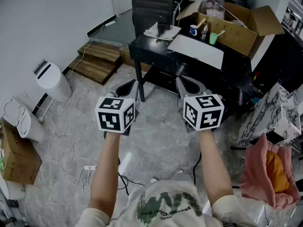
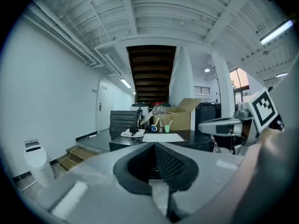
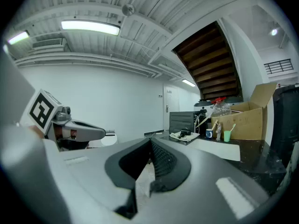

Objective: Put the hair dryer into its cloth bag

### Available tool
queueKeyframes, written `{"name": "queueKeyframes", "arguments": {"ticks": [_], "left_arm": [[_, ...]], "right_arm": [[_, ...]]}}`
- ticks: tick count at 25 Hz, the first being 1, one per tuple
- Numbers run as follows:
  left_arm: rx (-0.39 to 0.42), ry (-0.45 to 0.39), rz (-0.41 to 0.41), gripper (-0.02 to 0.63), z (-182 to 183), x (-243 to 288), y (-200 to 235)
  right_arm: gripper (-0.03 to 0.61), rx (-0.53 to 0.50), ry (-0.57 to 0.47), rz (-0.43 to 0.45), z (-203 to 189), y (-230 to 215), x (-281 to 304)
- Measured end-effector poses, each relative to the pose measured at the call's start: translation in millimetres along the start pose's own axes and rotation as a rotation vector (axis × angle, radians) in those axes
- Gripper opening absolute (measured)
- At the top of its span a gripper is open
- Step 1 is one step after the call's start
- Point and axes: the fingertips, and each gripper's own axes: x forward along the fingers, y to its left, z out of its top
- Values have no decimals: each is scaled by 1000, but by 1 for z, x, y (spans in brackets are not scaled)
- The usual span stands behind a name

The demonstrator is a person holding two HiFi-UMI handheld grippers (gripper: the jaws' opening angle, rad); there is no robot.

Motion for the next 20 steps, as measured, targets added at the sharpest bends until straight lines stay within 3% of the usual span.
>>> {"name": "queueKeyframes", "arguments": {"ticks": [11, 20], "left_arm": [[-18, -26, 1, 9, 5, 40, 7], [-38, -5, 33, 74, 15, 125, 21]], "right_arm": [[41, 17, 12, 10, -8, -27, 23], [74, 31, 16, 41, -6, -96, 81]]}}
